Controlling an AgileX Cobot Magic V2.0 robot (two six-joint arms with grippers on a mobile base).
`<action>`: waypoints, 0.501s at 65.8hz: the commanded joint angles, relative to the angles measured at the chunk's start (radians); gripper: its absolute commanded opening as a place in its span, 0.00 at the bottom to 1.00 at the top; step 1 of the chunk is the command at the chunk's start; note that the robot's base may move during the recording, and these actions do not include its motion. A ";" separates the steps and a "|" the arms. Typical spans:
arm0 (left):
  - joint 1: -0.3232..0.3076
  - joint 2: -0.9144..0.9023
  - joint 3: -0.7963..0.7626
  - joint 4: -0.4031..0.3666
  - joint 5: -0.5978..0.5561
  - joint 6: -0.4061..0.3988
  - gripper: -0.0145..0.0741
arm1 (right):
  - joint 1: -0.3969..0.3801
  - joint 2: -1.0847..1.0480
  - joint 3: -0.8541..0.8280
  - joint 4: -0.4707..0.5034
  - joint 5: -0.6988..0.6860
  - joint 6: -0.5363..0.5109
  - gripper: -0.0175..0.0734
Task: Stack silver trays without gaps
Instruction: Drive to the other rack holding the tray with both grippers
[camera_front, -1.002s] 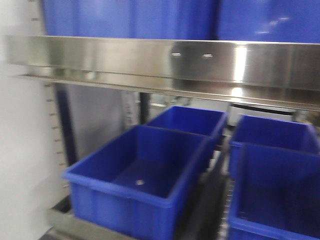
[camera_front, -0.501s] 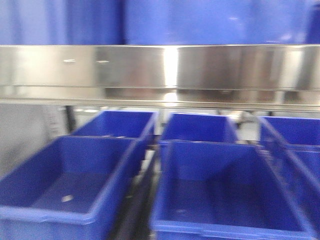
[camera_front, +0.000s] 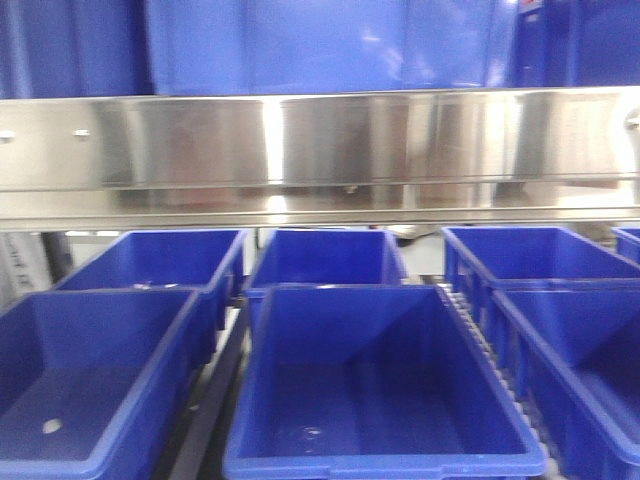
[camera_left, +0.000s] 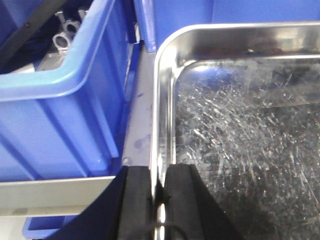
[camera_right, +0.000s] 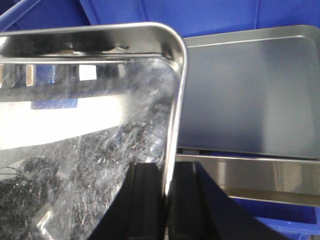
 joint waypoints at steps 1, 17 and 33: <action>-0.016 0.006 -0.004 -0.026 -0.098 0.004 0.16 | 0.019 -0.006 -0.009 0.003 -0.375 -0.009 0.17; -0.016 0.006 -0.004 -0.026 -0.098 0.004 0.16 | 0.019 -0.006 -0.009 0.003 -0.375 -0.009 0.17; -0.016 0.006 -0.004 -0.026 -0.098 0.004 0.16 | 0.019 -0.006 -0.009 0.003 -0.375 -0.009 0.17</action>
